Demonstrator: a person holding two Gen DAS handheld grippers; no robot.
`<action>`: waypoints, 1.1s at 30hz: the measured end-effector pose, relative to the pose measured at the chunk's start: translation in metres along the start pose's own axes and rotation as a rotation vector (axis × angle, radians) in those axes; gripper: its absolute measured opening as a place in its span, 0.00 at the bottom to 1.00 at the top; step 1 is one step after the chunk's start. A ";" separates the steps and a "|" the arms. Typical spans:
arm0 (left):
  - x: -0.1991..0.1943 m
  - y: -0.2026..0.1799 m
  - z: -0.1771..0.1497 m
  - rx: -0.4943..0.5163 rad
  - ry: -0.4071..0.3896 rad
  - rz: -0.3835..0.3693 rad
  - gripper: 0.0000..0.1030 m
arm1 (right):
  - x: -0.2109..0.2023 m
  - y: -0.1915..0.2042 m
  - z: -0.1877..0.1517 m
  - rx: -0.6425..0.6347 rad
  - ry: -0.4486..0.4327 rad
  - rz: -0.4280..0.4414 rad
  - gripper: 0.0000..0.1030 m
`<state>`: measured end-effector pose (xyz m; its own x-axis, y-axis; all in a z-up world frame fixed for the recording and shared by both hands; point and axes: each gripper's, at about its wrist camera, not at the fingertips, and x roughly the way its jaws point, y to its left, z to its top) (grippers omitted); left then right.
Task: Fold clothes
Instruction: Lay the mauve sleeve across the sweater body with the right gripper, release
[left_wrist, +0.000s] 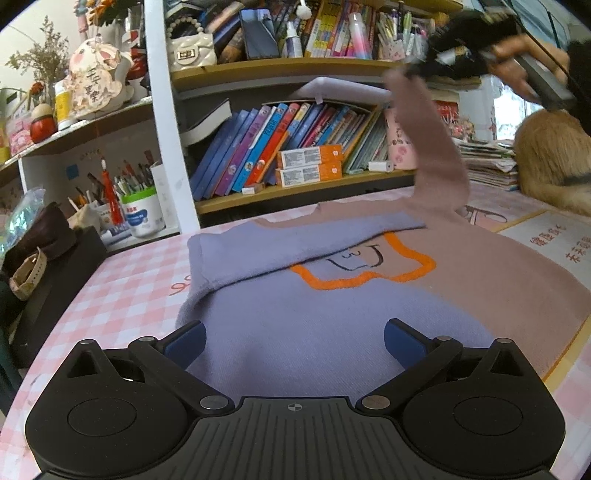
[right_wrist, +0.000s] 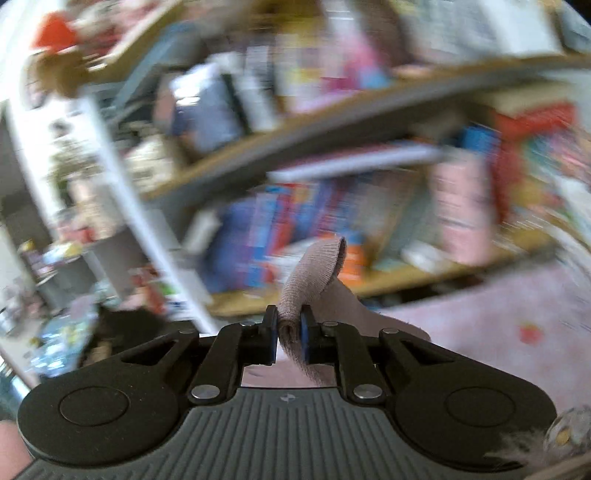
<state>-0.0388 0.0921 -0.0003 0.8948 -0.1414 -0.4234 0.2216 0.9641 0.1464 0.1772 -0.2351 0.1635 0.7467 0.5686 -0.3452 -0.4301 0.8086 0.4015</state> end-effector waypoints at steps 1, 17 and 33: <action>0.000 0.000 0.000 -0.003 -0.001 0.002 1.00 | 0.008 0.014 0.002 -0.023 0.005 0.022 0.11; 0.001 0.001 0.001 -0.006 0.009 0.008 1.00 | 0.114 0.088 -0.047 -0.134 0.202 0.114 0.11; 0.005 0.000 0.002 0.001 0.038 0.009 1.00 | 0.106 0.063 -0.064 -0.124 0.242 0.105 0.45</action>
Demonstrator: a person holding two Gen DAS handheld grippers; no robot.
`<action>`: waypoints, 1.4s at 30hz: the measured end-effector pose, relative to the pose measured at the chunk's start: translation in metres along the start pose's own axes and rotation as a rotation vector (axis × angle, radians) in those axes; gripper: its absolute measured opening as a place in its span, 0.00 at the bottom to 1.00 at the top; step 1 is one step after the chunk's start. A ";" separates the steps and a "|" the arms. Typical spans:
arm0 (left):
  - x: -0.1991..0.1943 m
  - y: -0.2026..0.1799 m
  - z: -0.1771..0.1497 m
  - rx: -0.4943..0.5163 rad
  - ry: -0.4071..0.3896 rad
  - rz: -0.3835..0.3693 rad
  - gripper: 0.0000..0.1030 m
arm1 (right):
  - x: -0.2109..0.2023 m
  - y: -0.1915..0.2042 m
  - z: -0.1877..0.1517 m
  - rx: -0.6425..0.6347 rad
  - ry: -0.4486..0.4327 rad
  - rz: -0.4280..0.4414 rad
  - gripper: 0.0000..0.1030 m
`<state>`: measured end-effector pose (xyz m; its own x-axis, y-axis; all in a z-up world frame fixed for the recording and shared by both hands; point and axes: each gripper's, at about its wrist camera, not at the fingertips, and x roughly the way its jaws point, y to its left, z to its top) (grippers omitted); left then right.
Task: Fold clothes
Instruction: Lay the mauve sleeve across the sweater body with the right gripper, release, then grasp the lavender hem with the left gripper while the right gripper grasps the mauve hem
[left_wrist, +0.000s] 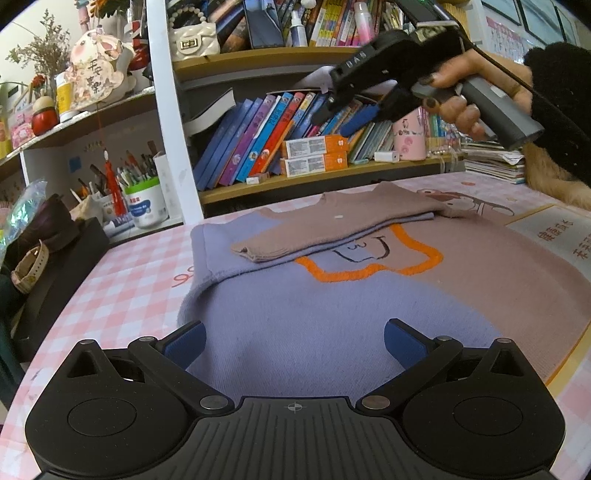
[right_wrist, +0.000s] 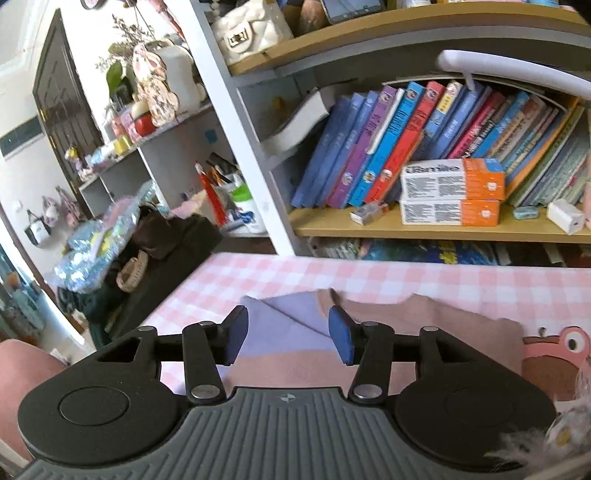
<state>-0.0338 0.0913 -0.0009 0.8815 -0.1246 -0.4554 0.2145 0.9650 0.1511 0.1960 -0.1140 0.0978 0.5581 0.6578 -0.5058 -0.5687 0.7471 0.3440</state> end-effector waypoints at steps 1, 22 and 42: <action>0.000 0.000 0.000 0.000 -0.001 -0.002 1.00 | 0.001 -0.003 -0.002 0.006 0.008 -0.002 0.45; -0.006 0.000 0.000 0.011 -0.041 -0.021 1.00 | -0.078 -0.020 -0.124 -0.136 0.184 -0.145 0.55; -0.050 0.010 -0.011 -0.096 0.106 0.102 1.00 | -0.182 -0.047 -0.224 0.085 0.090 -0.125 0.60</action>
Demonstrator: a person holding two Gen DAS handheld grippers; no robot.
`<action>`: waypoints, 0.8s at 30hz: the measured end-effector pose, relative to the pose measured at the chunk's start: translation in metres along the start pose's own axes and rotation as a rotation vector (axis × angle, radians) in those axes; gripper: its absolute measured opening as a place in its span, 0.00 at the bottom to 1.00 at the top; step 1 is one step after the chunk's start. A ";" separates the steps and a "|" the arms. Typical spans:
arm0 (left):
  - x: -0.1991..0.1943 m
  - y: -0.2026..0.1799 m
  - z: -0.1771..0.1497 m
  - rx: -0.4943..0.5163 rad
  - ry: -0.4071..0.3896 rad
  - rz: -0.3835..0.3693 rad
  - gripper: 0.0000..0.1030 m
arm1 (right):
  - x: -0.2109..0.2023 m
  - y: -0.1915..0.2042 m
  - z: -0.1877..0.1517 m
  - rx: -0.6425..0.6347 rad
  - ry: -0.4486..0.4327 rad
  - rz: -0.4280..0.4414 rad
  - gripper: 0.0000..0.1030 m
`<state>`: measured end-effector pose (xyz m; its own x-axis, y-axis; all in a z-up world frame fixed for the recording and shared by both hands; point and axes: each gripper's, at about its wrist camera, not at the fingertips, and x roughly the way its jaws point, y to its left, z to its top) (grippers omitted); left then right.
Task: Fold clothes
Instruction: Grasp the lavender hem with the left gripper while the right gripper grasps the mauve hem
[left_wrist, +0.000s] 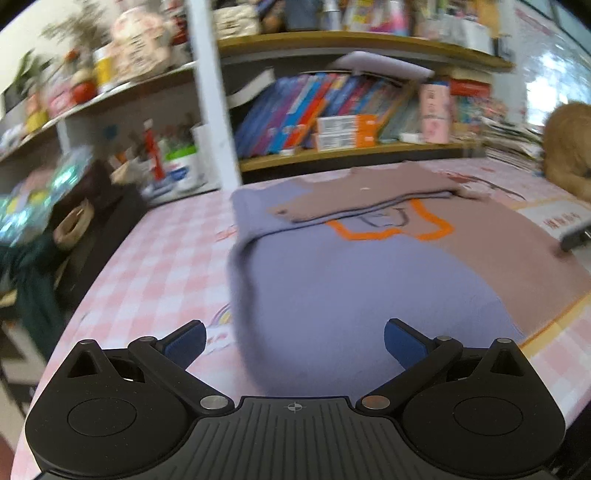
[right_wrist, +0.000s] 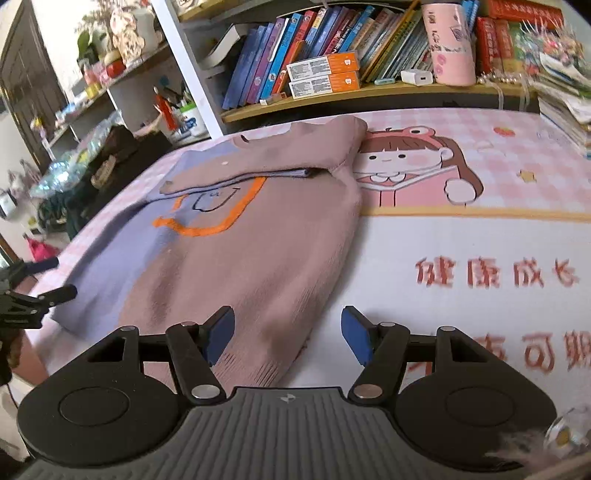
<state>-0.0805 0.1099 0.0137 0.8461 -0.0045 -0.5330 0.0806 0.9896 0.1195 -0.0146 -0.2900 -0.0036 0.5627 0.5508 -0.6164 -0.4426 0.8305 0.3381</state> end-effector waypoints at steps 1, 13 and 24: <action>-0.002 0.004 -0.001 -0.033 0.008 0.011 1.00 | -0.002 0.000 -0.003 0.008 -0.005 0.008 0.60; -0.005 0.027 -0.007 -0.204 0.050 0.101 1.00 | -0.012 0.005 -0.023 0.050 -0.041 0.024 0.46; -0.001 0.034 -0.006 -0.291 0.066 0.075 0.99 | -0.002 0.013 -0.019 0.015 -0.027 0.013 0.38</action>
<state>-0.0816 0.1444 0.0127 0.8071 0.0704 -0.5862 -0.1435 0.9865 -0.0790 -0.0344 -0.2821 -0.0118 0.5756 0.5630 -0.5930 -0.4395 0.8246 0.3563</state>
